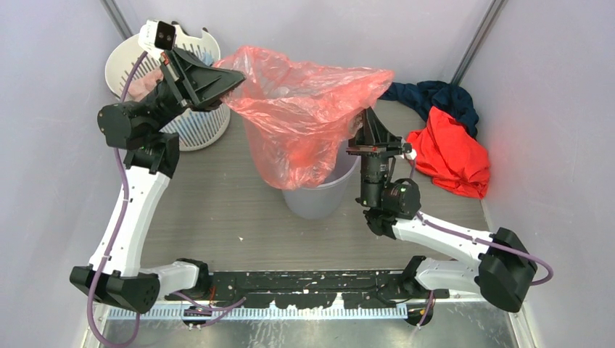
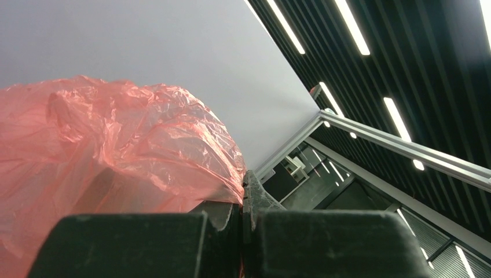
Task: Put the trash bags into the trash bin
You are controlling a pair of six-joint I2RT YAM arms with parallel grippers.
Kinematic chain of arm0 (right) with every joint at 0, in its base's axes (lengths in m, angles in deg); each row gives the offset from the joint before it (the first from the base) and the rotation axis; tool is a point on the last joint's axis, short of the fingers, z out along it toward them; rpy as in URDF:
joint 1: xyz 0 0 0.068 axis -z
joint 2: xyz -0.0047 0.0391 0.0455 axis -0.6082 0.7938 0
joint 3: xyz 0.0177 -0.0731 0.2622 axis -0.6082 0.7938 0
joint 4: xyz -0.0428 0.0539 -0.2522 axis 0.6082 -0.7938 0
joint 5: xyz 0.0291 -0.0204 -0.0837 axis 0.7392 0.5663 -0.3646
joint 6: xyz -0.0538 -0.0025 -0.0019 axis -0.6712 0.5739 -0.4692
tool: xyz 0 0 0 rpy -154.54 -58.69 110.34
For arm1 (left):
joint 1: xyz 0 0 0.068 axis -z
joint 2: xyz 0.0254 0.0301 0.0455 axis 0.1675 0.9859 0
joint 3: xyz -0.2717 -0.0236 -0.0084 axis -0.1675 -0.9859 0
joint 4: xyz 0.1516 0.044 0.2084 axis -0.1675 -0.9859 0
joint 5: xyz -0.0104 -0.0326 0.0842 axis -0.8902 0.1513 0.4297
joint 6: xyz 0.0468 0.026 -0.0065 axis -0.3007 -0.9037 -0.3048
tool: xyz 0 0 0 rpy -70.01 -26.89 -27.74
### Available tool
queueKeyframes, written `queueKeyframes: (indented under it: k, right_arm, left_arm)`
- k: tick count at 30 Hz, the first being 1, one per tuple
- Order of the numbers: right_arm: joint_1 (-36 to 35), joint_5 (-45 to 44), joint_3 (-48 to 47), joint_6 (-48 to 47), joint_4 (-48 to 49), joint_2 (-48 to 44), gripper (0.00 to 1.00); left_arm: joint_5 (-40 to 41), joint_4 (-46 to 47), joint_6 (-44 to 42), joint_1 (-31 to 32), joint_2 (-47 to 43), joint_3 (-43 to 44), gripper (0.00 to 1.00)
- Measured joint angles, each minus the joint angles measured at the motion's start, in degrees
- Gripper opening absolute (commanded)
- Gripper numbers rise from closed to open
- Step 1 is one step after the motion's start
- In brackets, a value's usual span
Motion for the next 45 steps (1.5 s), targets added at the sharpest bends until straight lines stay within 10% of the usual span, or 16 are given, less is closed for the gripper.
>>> queueKeyframes:
  k: [9, 15, 23, 28, 38, 45]
  right_arm:
    - [9.6, 11.6, -6.3, 3.0, -15.8, -3.4, 0.04]
    - [19.5, 28.8, -30.9, -3.1, -58.4, -11.7, 0.01]
    - [20.8, 45.6, -81.4, -29.1, -109.3, -0.7, 0.01]
    - [20.9, 49.9, -90.2, -39.9, -128.2, 7.8, 0.01]
    - [28.1, 60.6, -106.5, -43.7, -140.6, 39.4, 0.01]
    - [28.7, 68.4, -91.4, -41.4, -121.2, 27.4, 0.01]
  left_arm:
    - [-3.6, -7.5, -6.0, 0.0, -1.2, 0.0, 0.00]
    - [-6.0, -21.0, -15.1, -0.1, 0.6, 4.0, 0.00]
    - [-5.9, -40.0, -28.9, -0.6, 9.4, 20.7, 0.00]
    - [-5.3, -45.9, -32.4, -1.6, 18.1, 32.8, 0.00]
    - [-3.9, -43.1, -21.2, -3.7, 47.0, 65.9, 0.00]
    - [-4.0, -30.1, -13.4, -3.8, 37.3, 44.7, 0.00]
